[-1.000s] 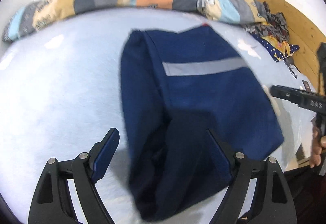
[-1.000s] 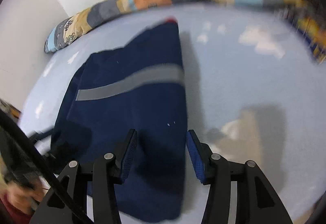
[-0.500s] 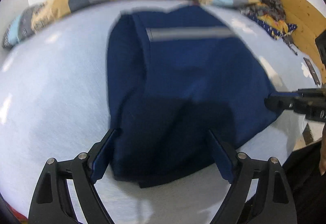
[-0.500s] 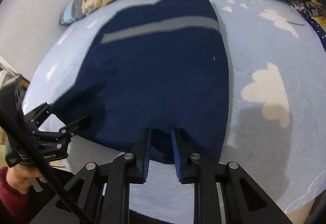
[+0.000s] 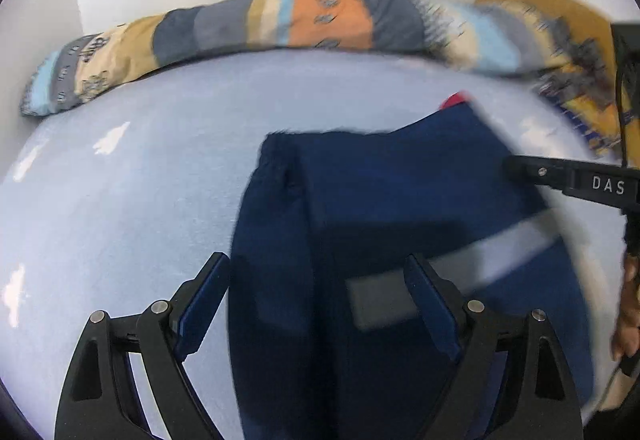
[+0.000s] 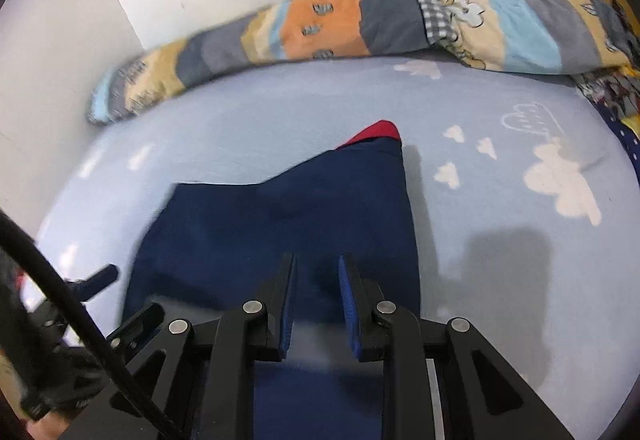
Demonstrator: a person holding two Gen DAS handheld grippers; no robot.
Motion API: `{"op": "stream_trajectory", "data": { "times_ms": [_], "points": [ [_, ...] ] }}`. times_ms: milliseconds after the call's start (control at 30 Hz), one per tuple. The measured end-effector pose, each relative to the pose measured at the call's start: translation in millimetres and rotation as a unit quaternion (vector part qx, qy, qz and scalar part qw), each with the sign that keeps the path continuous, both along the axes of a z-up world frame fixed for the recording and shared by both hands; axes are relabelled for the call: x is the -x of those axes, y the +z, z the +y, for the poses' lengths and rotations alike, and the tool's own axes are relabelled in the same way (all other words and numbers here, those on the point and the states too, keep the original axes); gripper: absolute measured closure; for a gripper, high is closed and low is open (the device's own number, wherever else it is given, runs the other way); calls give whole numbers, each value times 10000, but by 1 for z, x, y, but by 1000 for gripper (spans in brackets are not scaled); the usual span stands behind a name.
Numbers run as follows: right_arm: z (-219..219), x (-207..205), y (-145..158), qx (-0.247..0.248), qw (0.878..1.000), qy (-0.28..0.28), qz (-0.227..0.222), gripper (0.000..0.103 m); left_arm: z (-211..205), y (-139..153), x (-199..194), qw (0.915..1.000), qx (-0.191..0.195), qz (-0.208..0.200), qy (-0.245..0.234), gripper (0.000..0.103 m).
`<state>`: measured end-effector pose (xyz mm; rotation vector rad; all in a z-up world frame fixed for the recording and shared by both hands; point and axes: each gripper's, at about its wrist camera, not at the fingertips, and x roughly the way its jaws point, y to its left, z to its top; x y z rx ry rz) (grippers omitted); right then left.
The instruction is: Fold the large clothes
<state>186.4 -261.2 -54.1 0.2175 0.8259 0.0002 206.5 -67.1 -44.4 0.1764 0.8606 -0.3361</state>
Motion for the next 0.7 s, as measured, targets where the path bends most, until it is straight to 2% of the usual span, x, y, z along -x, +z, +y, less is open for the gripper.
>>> {"op": "stream_trajectory", "data": {
  "times_ms": [100, 200, 333, 500, 567, 700],
  "points": [
    [-1, -23, -24, 166, 9994, -93, 274, 79, -1, -19, -9, 9996, -41, 256, 122, 14],
    [1, -37, -42, 344, 9982, -123, 472, 79, -3, -27, -10, 9996, -108, 188, 182, 10],
    [4, -32, -36, 406, 9982, -99, 431, 79, 0, -17, -3, 9998, -104, 26, 172, 10],
    [22, 9, 1, 558, 9981, 162, 191, 78, 13, 8, 26, 9995, 155, -219, 174, 11],
    [33, 35, 11, 641, 9972, 360, 155, 71, 18, 15, 44, 9990, 329, -249, 162, 11],
    [47, 85, 7, 554, 9968, 545, 196, 69, 20, 10, 82, 9989, 261, -375, 81, 11]
  ]
}}
